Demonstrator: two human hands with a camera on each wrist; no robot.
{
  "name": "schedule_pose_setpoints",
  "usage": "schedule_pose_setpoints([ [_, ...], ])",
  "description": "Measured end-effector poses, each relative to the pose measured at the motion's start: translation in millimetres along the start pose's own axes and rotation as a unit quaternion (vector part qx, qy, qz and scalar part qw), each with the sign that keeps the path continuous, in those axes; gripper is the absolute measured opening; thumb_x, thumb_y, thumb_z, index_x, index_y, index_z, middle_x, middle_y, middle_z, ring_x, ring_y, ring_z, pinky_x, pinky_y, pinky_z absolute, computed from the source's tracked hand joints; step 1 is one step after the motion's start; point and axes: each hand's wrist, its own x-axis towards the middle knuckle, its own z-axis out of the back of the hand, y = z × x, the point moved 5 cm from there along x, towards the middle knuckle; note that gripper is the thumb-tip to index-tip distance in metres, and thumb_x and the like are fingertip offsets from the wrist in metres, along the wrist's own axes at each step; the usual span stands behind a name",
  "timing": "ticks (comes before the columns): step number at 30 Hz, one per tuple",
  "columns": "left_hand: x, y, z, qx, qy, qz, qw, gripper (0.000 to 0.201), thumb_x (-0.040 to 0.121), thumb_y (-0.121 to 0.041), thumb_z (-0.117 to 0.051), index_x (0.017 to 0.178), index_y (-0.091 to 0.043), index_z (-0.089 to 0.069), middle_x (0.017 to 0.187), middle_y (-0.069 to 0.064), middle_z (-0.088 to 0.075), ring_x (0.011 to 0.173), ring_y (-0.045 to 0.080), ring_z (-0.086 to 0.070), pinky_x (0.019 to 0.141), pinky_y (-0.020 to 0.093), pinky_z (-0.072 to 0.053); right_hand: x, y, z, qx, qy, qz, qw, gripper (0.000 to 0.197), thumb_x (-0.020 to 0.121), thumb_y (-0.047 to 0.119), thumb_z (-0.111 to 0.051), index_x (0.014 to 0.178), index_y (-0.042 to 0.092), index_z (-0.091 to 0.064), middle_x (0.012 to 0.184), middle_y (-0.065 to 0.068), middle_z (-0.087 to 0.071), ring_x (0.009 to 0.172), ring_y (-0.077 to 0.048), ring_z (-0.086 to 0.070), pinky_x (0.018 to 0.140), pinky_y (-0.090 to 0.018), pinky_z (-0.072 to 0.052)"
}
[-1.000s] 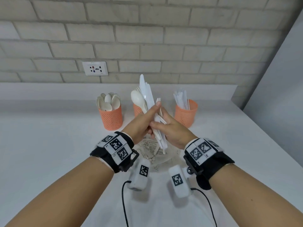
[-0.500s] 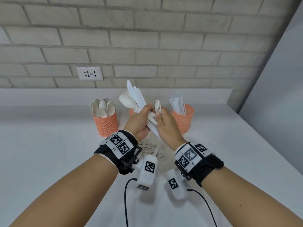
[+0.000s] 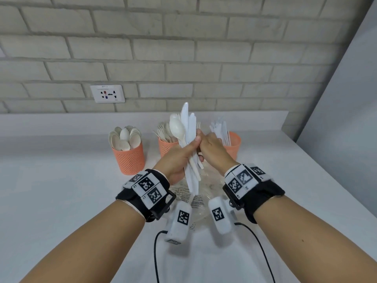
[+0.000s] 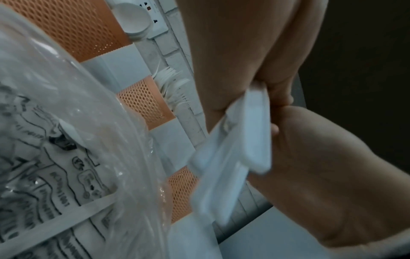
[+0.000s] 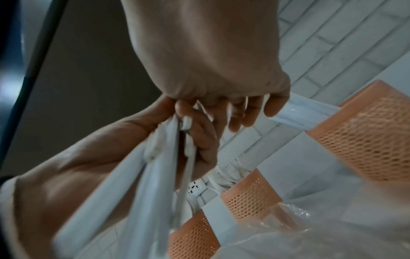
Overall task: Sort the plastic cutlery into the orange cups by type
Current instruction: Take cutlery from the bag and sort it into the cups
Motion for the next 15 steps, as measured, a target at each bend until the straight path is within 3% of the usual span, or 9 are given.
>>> schedule_pose_setpoints([
  [2, 1, -3, 5, 0.014, -0.031, -0.007, 0.999, 0.038, 0.093, -0.031, -0.051, 0.120, -0.004, -0.055, 0.071, -0.001, -0.063, 0.055, 0.009, -0.051, 0.052, 0.021, -0.048, -6, 9, 10, 0.007, -0.087, 0.079, 0.993, 0.034, 0.097, 0.033, -0.036, 0.122, 0.014, -0.049, 0.111, -0.008, -0.050, 0.108, -0.022, -0.049, 0.101, -0.032, -0.037],
  [4, 1, -6, 8, 0.027, -0.056, -0.019, 0.998, 0.054, 0.092, -0.040, -0.053, 0.128, 0.000, -0.050, 0.083, 0.005, -0.061, 0.061, 0.012, -0.051, 0.058, 0.024, -0.047, -18, 23, 21, 0.051, -0.163, 0.155, 0.973, 0.023, 0.095, 0.015, -0.046, 0.115, 0.006, -0.052, 0.104, -0.005, -0.049, 0.092, -0.010, -0.050, 0.083, -0.012, -0.036],
  [7, 1, -8, 7, 0.025, -0.053, -0.032, 0.998, 0.055, 0.092, -0.049, -0.044, 0.117, -0.002, -0.058, 0.093, 0.011, -0.065, 0.078, 0.019, -0.059, 0.072, 0.028, -0.050, -22, 30, 13, 0.049, -0.107, 0.183, 0.976, 0.014, 0.091, 0.008, -0.050, 0.102, 0.004, -0.058, 0.086, -0.001, -0.052, 0.073, -0.009, -0.052, 0.070, -0.016, -0.044],
  [9, 2, -8, 9, 0.011, -0.060, -0.031, 0.998, 0.049, 0.096, -0.046, -0.036, 0.104, -0.006, -0.062, 0.088, 0.008, -0.070, 0.081, 0.018, -0.067, 0.077, 0.029, -0.054, -22, 27, 0, -0.008, -0.054, 0.175, 0.983, 0.019, 0.093, 0.010, -0.048, 0.108, 0.004, -0.058, 0.089, -0.002, -0.051, 0.073, -0.008, -0.048, 0.067, -0.008, -0.039],
  [11, 2, -7, 10, 0.012, -0.074, -0.029, 0.997, 0.046, 0.096, -0.047, -0.035, 0.095, -0.010, -0.063, 0.087, 0.008, -0.071, 0.083, 0.017, -0.069, 0.081, 0.031, -0.055, -23, 24, -8, -0.049, -0.045, 0.181, 0.981, 0.020, 0.095, 0.013, -0.046, 0.104, 0.002, -0.059, 0.090, -0.003, -0.049, 0.076, -0.010, -0.045, 0.066, -0.004, -0.036],
  [15, 2, -8, 7, -0.024, -0.094, -0.021, 0.995, 0.044, 0.096, -0.047, -0.038, 0.098, -0.011, -0.064, 0.096, 0.010, -0.071, 0.092, 0.019, -0.069, 0.087, 0.034, -0.053, -24, 21, -10, -0.028, -0.058, 0.172, 0.983, 0.024, 0.097, 0.019, -0.044, 0.094, 0.002, -0.061, 0.089, -0.005, -0.049, 0.080, -0.014, -0.047, 0.067, -0.003, -0.035],
])
